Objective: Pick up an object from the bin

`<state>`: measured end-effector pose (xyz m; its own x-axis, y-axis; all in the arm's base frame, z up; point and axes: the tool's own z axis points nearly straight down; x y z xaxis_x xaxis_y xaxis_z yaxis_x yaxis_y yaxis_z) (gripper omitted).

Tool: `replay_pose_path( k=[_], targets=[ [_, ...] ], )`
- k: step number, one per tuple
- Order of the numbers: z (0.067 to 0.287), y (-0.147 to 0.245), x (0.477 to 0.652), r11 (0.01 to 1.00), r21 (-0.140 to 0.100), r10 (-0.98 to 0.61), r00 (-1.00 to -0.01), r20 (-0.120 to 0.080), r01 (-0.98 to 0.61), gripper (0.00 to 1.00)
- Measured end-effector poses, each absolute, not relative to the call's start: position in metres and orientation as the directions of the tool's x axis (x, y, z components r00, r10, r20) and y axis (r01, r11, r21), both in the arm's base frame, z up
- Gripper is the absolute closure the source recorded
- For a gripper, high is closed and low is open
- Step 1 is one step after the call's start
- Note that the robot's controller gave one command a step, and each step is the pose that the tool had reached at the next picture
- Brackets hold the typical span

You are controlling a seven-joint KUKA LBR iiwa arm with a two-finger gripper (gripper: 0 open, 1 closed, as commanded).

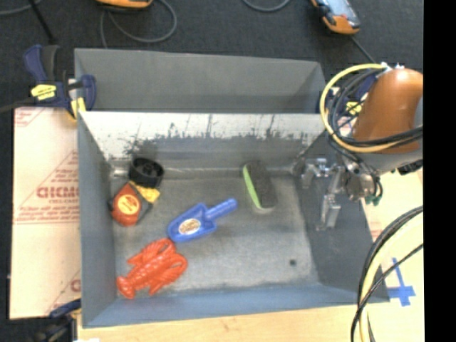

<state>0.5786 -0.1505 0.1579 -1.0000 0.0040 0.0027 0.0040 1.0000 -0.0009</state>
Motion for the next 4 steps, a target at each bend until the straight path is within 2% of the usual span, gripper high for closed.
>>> replay_pose_path(
  k=[1,2,3,4],
  targets=[
    [0.163,-0.15,0.58,1.0,-0.002,0.001,-1.0,-0.004,0.001,0.0],
    [0.117,-0.129,0.596,1.0,-0.002,0.03,-0.999,-0.013,0.03,0.0],
    [0.08,-0.094,0.607,0.999,-0.002,-0.043,-0.999,-0.001,-0.043,0.0],
    [0.075,-0.087,0.628,0.997,0.0,-0.081,-0.997,-0.003,-0.081,0.0]
  ],
)
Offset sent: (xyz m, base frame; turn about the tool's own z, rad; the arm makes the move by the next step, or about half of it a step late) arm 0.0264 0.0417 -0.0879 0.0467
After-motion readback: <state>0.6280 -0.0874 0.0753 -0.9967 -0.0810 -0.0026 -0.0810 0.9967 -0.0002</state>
